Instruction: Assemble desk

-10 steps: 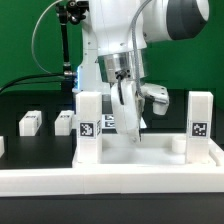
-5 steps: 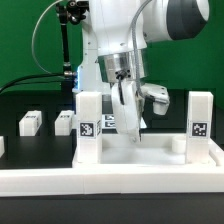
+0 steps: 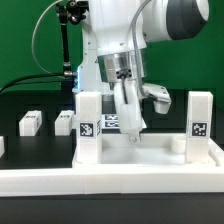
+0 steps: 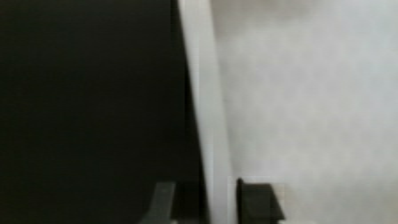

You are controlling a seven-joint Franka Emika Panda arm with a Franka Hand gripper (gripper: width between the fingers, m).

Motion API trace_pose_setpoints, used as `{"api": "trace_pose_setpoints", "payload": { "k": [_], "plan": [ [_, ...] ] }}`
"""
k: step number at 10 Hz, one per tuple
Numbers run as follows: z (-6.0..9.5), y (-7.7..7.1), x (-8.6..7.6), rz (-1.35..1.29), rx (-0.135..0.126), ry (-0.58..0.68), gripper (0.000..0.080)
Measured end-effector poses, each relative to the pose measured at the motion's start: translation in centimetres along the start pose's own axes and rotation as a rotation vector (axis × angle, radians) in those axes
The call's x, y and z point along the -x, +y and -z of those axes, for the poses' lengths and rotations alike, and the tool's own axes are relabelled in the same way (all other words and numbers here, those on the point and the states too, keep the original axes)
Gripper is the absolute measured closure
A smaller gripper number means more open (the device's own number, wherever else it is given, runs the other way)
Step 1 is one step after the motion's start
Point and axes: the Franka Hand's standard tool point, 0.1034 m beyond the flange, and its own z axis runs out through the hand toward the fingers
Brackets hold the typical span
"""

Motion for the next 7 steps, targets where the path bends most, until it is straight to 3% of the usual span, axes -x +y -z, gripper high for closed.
{"api": "trace_pose_setpoints", "payload": {
  "k": [5, 7],
  "plan": [
    [0.7, 1.4, -4.3, 0.418, 0.023, -0.026, 0.0732],
    [0.9, 1.9, -4.9, 0.505, 0.027, -0.027, 0.0728]
  ]
}}
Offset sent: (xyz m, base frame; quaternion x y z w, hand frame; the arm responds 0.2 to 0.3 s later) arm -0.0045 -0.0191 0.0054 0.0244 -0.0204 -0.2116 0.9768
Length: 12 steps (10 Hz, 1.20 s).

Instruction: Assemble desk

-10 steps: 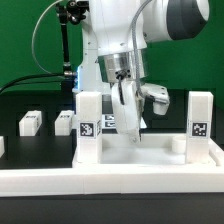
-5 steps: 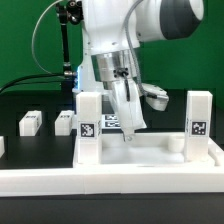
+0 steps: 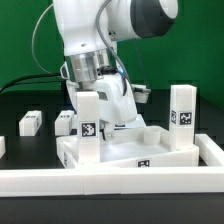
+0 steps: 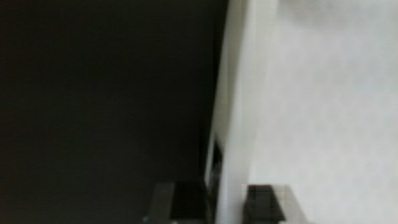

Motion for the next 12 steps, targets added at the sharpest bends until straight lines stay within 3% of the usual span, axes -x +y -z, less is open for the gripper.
{"api": "trace_pose_setpoints", "payload": {
  "k": [3, 4, 5, 8, 12],
  "plan": [
    [0.0, 0.4, -0.1, 0.182, 0.007, 0.0, 0.0726],
    [0.1, 0.4, -0.2, 0.272, 0.022, 0.005, 0.0726],
    [0.3, 0.4, -1.0, 0.423, 0.059, 0.025, 0.0725],
    [0.5, -2.8, -2.0, 0.75, 0.082, 0.041, 0.0738],
    [0.6, -2.9, -2.6, 1.009, 0.096, 0.038, 0.0739]
  ]
}}
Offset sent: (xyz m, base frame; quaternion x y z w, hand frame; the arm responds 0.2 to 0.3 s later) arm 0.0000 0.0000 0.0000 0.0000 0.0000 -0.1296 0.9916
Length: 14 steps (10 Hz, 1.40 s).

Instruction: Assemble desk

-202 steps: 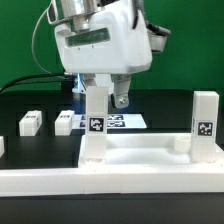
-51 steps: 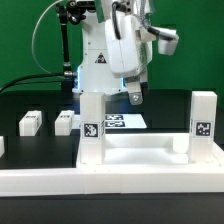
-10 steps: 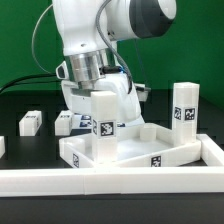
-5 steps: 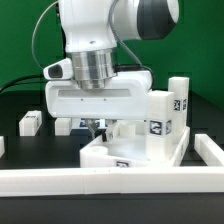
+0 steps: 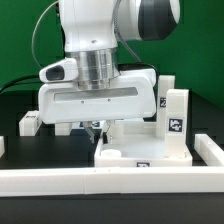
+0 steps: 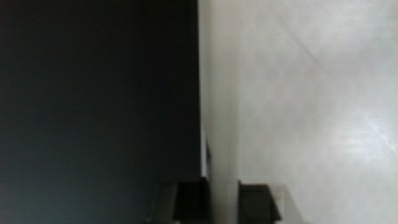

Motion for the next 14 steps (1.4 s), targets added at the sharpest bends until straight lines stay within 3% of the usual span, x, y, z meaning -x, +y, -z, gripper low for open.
{"api": "trace_pose_setpoints", "payload": {
  "k": [2, 3, 6, 10, 12, 14],
  "plan": [
    [0.0, 0.2, -0.1, 0.109, 0.008, -0.004, 0.0739],
    [0.0, 0.1, -1.0, 0.191, 0.02, 0.001, 0.0739],
    [0.3, -0.4, -3.2, 0.578, 0.077, 0.023, 0.0739],
    [0.6, -0.1, -2.9, 0.776, 0.106, -0.006, 0.0739],
    [1.2, -1.1, -5.2, 1.02, 0.127, -0.013, 0.0739],
    [1.5, -3.4, -8.0, 1.154, 0.156, -0.009, 0.0739]
  ]
}}
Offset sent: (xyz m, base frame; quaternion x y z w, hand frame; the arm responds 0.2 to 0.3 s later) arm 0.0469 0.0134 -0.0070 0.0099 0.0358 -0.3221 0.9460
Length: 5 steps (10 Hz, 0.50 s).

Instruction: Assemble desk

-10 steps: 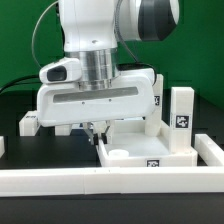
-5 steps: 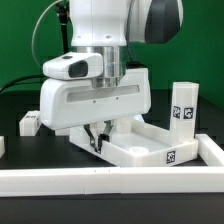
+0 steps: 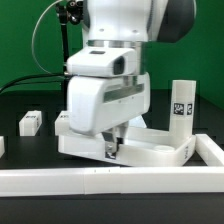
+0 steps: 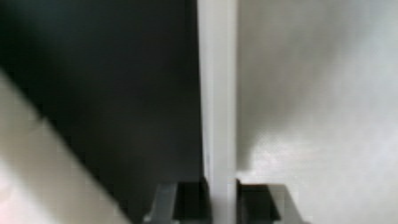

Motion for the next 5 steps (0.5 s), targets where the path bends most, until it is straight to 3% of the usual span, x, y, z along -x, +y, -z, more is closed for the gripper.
{"api": "trace_pose_setpoints", "payload": {
  "k": [2, 5],
  "plan": [
    [0.26, 0.7, -1.08, 0.142, 0.02, 0.011, 0.0739],
    [0.14, 0.95, -0.42, 0.281, 0.027, -0.014, 0.0739]
  ]
}}
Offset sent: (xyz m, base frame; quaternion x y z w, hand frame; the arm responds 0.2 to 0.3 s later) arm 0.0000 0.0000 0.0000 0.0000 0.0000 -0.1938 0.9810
